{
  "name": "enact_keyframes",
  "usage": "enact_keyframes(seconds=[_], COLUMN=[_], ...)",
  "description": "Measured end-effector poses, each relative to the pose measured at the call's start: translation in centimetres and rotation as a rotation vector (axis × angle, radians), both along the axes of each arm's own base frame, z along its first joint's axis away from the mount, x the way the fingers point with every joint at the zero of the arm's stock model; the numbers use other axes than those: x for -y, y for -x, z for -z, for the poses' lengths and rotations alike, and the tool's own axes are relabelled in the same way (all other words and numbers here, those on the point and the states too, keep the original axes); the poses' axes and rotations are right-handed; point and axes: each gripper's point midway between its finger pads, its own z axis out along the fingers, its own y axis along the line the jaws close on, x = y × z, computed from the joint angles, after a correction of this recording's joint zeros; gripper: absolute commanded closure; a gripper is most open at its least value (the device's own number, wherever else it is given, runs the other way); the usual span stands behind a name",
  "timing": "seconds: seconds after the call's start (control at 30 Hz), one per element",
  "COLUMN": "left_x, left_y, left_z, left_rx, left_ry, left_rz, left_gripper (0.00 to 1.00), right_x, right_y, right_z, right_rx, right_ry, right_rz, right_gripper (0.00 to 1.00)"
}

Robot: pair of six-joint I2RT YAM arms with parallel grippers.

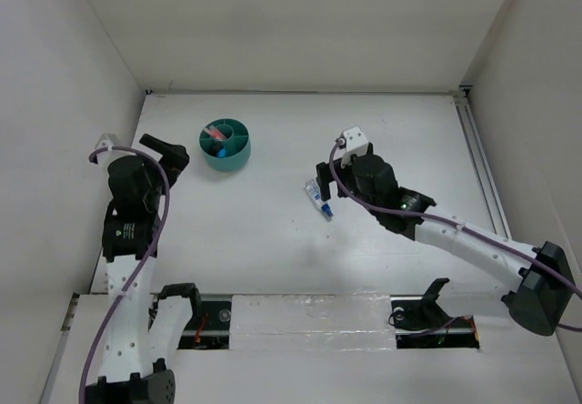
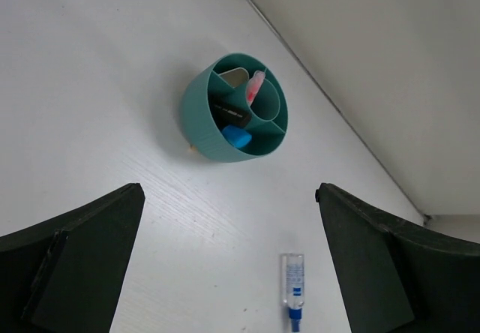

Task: Sort the stationery into containers
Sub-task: Pick up the stationery from the center of the board.

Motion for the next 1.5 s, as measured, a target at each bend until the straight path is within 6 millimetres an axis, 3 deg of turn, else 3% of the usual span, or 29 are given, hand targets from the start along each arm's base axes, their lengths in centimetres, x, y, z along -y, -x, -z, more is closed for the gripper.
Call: enact_keyframes(seconds=[0.4,0.53,0.83,1.17,1.5], left_x=[0.7,0.6,0.9,1.4,1.9], left_y=[2.5,3.2,2.1,2.2,2.0], left_z=[0.6,0.0,1.6,1.6,1.9], left_rx=[-0.018,0.012,-0.052,-0.047,-0.056], left_ry=[-0.158,-0.169,-0.177,-0.18,-0.179], left_rz=[0.075,0.076,0.109,0.14,0.173], left_gripper=[0.0,0.0,0.0,0.0,0.0], right_x=[-0.3,-0.7,-1.1,-0.2,0.0], right_y=[0.0,-0.2,0.1,1.5,1.8], right_z=[3.5,5.9,10.3,16.9,18.9], right_rx=[-0.125,-0.18,-0.288,-0.441,-0.474], right_ry=[0.115,0.154,0.186,0.237,0.236], right_rz=[-0.029,-0.046,-0.049,-0.013,-0.003], right_gripper=[0.0,0.05,0.27,0.32,0.37])
